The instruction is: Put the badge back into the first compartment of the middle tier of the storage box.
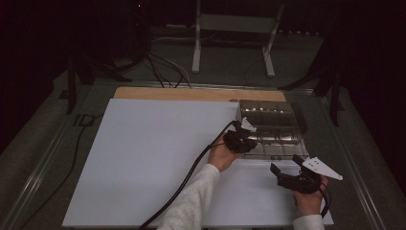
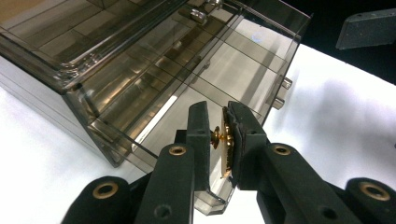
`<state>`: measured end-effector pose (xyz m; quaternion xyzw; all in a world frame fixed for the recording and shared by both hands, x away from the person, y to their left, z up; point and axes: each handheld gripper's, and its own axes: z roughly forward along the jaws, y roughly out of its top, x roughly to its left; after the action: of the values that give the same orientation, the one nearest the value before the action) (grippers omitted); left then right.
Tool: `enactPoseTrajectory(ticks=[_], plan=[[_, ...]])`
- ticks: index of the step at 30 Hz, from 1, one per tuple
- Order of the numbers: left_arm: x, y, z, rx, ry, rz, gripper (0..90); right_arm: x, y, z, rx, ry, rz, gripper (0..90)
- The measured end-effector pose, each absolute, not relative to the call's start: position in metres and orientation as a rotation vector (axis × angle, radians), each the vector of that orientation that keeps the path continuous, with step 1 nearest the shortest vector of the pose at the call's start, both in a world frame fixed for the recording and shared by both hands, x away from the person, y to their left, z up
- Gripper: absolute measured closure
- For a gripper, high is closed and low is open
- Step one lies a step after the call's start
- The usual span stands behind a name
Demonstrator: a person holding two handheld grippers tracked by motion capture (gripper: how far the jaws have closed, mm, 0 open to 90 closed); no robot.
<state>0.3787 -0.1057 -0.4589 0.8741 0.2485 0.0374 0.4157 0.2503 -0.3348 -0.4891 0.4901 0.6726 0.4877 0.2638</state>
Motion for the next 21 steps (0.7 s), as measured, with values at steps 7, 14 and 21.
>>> enactPoseTrajectory(ticks=[7,14,21], plan=[[0.3794,-0.1051,-0.4626,2.223,0.626,0.096,81.1,0.2500,-0.3350,-0.4890,1.325,1.817,1.318,0.7],[0.3794,-0.1047,-0.4641,2.221,0.627,0.090,80.3,0.2501,-0.3350,-0.4890,1.324,1.817,1.317,0.7],[0.3792,-0.1031,-0.4626,2.216,0.630,0.097,79.1,0.2499,-0.3349,-0.4887,1.324,1.816,1.318,0.7]])
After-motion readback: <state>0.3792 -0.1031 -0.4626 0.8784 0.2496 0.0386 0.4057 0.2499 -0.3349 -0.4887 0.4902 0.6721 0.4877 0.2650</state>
